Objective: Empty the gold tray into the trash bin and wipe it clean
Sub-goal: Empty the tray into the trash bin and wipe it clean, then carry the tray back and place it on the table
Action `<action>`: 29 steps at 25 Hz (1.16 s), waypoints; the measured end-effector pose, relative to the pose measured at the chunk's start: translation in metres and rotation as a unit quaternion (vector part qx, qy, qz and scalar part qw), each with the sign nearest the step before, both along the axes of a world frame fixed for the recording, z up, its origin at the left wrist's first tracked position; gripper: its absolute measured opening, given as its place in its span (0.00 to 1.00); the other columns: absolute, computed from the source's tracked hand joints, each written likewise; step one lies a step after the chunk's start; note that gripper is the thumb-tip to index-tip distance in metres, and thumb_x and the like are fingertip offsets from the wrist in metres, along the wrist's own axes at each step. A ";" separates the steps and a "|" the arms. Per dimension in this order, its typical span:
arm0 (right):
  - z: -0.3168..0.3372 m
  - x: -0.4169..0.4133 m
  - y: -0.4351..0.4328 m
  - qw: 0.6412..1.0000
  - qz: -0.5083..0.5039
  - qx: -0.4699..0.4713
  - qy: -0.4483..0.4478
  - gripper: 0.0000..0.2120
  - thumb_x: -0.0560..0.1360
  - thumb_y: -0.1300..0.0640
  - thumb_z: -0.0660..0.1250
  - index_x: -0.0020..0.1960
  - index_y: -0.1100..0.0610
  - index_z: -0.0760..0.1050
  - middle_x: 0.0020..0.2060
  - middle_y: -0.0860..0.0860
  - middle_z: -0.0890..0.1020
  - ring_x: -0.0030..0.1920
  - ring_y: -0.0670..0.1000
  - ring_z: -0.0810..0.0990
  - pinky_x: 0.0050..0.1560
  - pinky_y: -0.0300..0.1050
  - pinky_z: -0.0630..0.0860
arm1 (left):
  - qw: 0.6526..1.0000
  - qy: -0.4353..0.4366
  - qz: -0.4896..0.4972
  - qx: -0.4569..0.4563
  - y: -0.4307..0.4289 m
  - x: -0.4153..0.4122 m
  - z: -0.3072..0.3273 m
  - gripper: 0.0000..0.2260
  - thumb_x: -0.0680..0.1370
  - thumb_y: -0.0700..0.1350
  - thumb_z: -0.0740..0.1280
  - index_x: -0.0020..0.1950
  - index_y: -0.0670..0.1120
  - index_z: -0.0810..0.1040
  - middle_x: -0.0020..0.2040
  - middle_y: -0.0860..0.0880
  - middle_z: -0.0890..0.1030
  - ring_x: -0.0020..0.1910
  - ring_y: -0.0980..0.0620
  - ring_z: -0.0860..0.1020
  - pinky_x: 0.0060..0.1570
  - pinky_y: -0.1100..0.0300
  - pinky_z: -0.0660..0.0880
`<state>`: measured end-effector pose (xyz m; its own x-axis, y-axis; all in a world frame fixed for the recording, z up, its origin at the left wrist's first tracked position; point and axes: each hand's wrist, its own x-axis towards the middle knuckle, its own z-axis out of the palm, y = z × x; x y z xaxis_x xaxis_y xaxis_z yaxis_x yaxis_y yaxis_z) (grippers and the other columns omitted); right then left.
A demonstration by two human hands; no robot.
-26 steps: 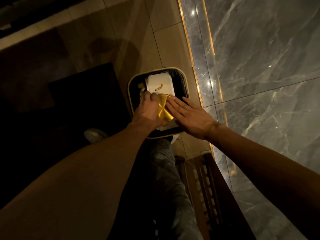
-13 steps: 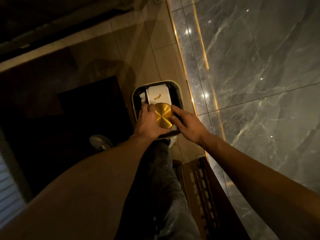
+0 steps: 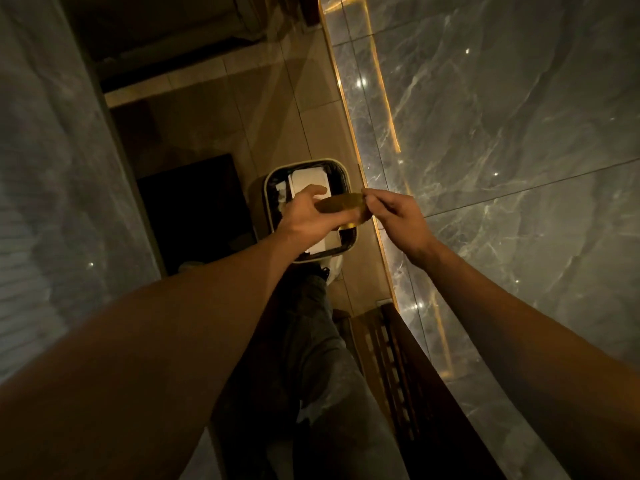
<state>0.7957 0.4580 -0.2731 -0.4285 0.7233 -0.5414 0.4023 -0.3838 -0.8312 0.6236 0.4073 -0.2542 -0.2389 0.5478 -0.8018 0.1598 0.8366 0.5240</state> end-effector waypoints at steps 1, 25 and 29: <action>0.008 0.001 0.002 1.000 -0.015 -0.003 0.007 0.12 0.80 0.58 0.62 0.61 0.57 0.78 0.51 0.51 0.83 0.52 0.42 0.81 0.58 0.39 0.76 | 0.999 -0.020 0.027 -0.005 0.002 0.002 0.007 0.31 0.66 0.58 0.77 0.65 0.48 0.73 0.58 0.47 0.79 0.58 0.49 0.79 0.60 0.54 0.75; 0.270 -0.149 0.021 0.993 -0.064 -0.091 -0.026 0.20 0.80 0.43 0.58 0.62 0.56 0.74 0.48 0.52 0.80 0.47 0.53 0.81 0.40 0.45 0.79 | 0.969 -0.067 -0.107 0.214 -0.036 -0.154 0.276 0.48 0.67 0.42 0.77 0.78 0.56 0.51 0.64 0.60 0.68 0.63 0.52 0.73 0.59 0.57 0.76; 0.291 -0.203 -0.012 0.997 -0.013 -0.075 -0.002 0.13 0.81 0.47 0.57 0.54 0.54 0.74 0.42 0.51 0.78 0.40 0.50 0.79 0.35 0.43 0.78 | 0.961 0.001 -0.082 0.265 -0.079 -0.206 0.286 0.47 0.61 0.41 0.81 0.75 0.54 0.61 0.64 0.54 0.73 0.59 0.50 0.78 0.54 0.55 0.79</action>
